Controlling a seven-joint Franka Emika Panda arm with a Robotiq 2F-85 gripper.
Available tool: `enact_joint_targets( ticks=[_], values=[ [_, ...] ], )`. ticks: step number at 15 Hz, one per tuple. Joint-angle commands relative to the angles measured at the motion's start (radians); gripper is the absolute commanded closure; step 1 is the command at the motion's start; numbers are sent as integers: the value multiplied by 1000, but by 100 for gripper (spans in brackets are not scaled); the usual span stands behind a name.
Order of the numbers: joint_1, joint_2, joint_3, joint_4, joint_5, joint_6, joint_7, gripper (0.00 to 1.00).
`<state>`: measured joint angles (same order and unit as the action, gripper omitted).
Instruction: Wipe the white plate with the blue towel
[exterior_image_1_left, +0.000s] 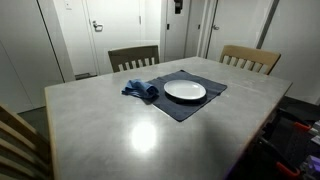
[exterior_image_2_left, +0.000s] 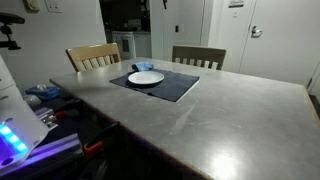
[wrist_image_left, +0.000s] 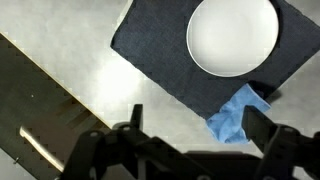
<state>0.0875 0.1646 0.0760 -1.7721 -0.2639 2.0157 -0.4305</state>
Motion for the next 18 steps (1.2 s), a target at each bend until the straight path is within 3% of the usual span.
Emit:
enact_joint_targets(
  ticks=[1,10,18],
  values=[
    [-5,0,6,3,-1,-3,1,0],
    [-30,219,32,205,197,-11,-117,0],
    [-16,358,56,311,243,12,-33,0]
  ],
)
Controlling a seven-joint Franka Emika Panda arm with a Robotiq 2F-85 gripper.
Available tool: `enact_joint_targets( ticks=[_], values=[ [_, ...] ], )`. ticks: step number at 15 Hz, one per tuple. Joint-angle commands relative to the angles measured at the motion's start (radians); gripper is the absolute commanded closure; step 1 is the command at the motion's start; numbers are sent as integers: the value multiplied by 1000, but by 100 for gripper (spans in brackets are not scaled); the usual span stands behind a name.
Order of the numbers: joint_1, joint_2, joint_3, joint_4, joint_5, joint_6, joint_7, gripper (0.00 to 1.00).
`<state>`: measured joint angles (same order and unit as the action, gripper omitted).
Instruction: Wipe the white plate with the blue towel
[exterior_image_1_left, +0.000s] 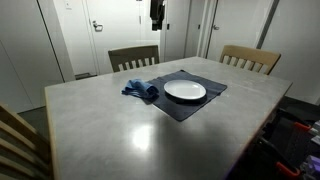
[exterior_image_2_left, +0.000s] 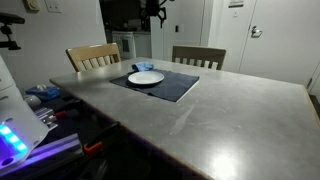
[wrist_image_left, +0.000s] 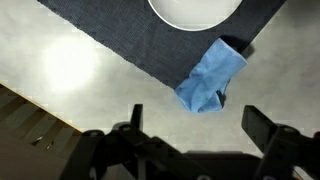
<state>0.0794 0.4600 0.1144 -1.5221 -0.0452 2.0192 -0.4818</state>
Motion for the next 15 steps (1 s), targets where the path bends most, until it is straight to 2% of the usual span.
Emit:
enact_joint_targets(
  ticks=[1,7,8,9,15],
  values=[
    [-8,81,22,74,31,14,28,0],
    [-27,206,60,188,106,-7,4,0],
    [-32,206,63,195,115,-12,0,0],
    [-10,176,47,141,80,12,31,0],
    [-10,202,47,176,92,18,52,0]
  ],
)
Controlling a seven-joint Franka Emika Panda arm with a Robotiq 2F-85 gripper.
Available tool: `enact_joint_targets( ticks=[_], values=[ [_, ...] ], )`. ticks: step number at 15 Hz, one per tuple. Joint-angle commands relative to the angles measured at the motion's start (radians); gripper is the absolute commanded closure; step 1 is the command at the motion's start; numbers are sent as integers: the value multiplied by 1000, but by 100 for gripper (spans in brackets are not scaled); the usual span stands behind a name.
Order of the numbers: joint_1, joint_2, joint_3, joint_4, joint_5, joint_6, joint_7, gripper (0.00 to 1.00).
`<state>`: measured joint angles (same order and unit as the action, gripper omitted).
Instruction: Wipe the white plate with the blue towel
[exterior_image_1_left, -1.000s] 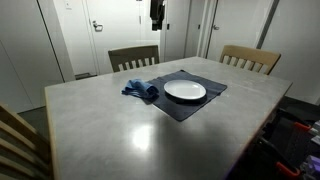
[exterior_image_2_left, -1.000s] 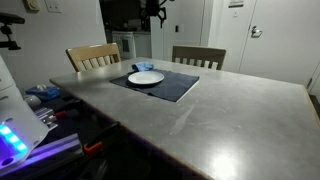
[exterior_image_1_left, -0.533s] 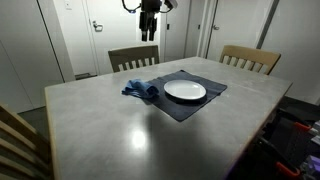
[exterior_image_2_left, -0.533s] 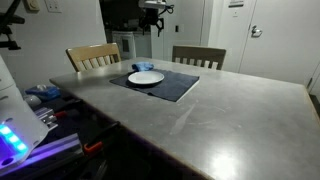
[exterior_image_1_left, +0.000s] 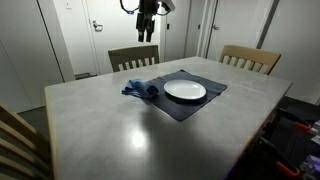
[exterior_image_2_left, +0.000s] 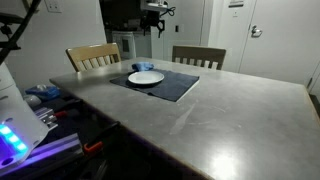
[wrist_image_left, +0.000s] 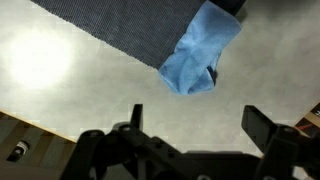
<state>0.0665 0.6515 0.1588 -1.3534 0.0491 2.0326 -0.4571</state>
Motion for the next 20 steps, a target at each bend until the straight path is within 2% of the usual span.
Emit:
enact_joint_targets(
  ticks=[1,10,20],
  values=[
    [14,20,-6,8,-2,16,77,0],
    [79,74,-19,-27,-5,87,342,0],
    [120,156,-31,1,-18,57,429,0]
  ],
)
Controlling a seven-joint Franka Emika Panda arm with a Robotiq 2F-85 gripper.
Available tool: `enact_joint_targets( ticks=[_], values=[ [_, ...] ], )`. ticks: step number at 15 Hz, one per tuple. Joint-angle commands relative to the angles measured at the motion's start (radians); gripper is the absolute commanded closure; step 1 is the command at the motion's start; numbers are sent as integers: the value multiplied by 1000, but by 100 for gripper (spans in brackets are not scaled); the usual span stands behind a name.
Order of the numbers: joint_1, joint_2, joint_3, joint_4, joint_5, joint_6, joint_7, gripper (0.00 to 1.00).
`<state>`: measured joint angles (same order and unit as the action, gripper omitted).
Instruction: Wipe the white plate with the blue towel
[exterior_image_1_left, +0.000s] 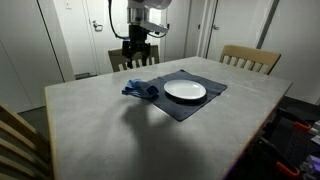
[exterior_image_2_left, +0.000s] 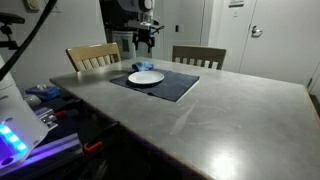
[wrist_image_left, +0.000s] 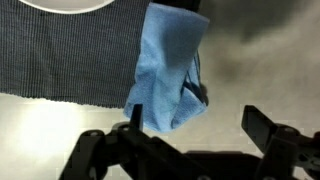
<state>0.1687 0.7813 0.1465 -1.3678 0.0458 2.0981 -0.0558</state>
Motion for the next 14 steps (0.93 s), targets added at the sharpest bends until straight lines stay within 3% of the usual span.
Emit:
enact_joint_targets(
  ticks=[1,14],
  values=[
    [23,35,-25,19,-20,-4,39,0],
    [37,104,-47,58,-32,-16,95,0]
  ],
)
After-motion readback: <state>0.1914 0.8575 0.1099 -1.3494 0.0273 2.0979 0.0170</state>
